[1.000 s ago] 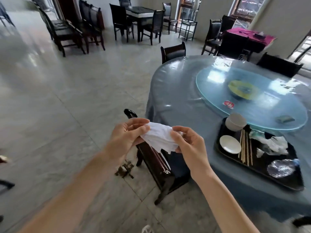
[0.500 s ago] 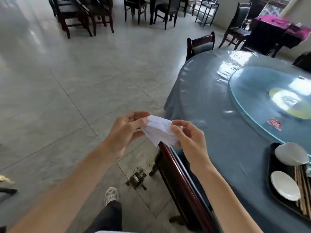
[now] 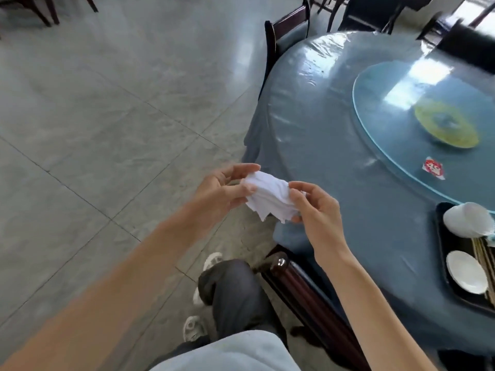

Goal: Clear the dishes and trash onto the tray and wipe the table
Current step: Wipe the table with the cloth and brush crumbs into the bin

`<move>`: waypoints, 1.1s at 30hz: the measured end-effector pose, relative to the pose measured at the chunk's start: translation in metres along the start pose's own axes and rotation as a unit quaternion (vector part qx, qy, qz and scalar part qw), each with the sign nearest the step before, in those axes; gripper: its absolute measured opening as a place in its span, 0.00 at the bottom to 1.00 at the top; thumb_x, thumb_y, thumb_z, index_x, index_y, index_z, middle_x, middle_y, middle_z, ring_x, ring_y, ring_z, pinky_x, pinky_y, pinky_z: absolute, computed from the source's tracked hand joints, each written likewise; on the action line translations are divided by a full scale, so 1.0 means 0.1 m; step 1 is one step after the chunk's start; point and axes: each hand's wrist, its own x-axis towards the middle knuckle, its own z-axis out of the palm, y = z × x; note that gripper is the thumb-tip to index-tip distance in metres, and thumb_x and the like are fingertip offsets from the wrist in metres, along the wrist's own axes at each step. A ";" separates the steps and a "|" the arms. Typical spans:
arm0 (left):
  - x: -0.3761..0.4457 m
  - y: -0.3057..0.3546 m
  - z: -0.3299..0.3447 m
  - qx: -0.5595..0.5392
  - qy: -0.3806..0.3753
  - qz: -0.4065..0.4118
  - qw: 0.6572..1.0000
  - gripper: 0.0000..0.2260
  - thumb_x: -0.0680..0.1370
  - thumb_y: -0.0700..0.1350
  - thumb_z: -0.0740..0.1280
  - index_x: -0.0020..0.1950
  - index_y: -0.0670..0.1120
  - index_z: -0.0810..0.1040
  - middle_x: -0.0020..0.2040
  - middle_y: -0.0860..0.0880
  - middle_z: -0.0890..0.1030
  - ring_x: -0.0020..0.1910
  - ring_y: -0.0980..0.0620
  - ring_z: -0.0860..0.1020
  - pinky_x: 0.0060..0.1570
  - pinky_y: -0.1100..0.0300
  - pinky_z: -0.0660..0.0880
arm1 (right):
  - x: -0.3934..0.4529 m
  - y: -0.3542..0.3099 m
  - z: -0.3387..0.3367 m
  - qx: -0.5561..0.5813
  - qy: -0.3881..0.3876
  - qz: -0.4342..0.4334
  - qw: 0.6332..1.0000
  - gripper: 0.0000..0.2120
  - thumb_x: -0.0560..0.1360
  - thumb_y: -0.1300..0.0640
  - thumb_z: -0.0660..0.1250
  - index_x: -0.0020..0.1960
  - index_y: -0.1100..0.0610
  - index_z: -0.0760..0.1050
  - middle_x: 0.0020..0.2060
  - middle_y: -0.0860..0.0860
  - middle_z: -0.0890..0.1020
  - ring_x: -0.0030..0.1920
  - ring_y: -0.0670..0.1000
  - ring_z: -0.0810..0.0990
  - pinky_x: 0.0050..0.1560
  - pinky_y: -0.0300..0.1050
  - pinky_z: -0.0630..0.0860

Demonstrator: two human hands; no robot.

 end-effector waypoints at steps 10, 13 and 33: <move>1.94 0.11 -0.08 0.178 -0.039 -0.018 0.983 0.17 0.76 0.35 0.74 0.62 0.49 0.83 0.56 0.46 0.86 0.51 0.52 0.83 0.57 0.58 0.79 | 1.33 0.27 0.08 0.049 0.033 0.075 0.995 0.16 0.83 0.62 0.62 0.61 0.47 0.84 0.53 0.44 0.86 0.51 0.46 0.84 0.44 0.40 0.80; 2.48 0.14 0.05 0.198 -0.085 -0.035 0.976 0.15 0.76 0.37 0.74 0.61 0.49 0.83 0.55 0.46 0.86 0.50 0.51 0.83 0.53 0.60 0.79 | 1.62 0.29 0.00 0.024 0.063 0.087 0.994 0.19 0.81 0.65 0.63 0.64 0.46 0.82 0.50 0.48 0.86 0.43 0.43 0.83 0.45 0.41 0.81; 4.13 -0.17 1.18 0.400 -0.459 -0.059 0.791 0.29 0.68 0.47 0.83 0.66 0.62 0.78 0.62 0.63 0.75 0.65 0.65 0.70 0.63 0.60 0.75 | 2.43 0.54 -0.56 -0.169 0.320 0.163 0.918 0.15 0.76 0.54 0.74 0.62 0.43 0.84 0.47 0.42 0.88 0.46 0.40 0.86 0.51 0.45 0.83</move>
